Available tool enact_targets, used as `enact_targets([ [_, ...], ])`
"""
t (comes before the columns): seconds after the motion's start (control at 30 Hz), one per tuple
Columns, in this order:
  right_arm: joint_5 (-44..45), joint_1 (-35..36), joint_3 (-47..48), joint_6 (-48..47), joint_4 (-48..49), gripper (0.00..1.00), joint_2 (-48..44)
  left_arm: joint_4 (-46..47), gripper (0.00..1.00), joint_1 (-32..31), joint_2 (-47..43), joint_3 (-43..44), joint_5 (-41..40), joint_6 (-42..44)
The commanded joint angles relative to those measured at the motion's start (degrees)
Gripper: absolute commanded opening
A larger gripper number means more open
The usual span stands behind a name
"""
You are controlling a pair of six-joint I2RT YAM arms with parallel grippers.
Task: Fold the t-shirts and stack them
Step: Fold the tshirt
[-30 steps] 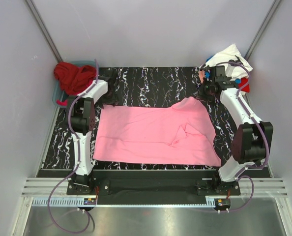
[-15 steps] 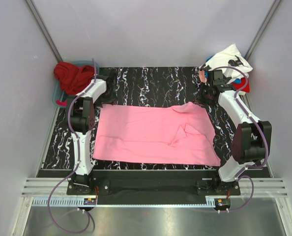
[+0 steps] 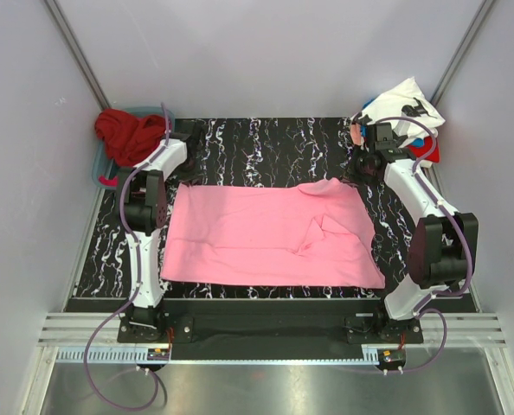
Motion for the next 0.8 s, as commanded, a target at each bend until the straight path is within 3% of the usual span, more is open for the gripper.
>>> enact_targets([
  [0.0, 0.2, 0.5, 0.4, -0.5, 1.7, 0.00, -1.4, 0.7, 0.12, 0.6, 1.4, 0.9, -0.2, 0.5],
  [0.1, 1.0, 0.5, 0.8, -0.7, 1.2, 0.00, -1.0, 0.7, 0.03, 0.6, 0.8, 0.3, 0.3, 0.8],
  [0.27, 1.5, 0.4, 3.4, -1.5, 0.8, 0.00, 0.3, -0.5, 0.00, 0.6, -1.5, -0.5, 0.8, 1.6],
  [0.53, 4.0, 0.5, 15.4, -4.1, -3.9, 0.00, 5.9, -4.8, 0.00, 0.6, -6.7, 1.2, 1.5, 3.3],
  [0.63, 4.1, 0.3, 14.1, -4.1, -4.9, 0.00, 4.0, -5.5, 0.00, 0.5, -9.9, -2.3, 2.1, 3.6],
  [0.77, 1.4, 0.4, 4.0, -1.9, -2.1, 0.00, -4.9, -2.1, 0.00, -0.3, -16.8, -10.9, 2.8, 2.9],
])
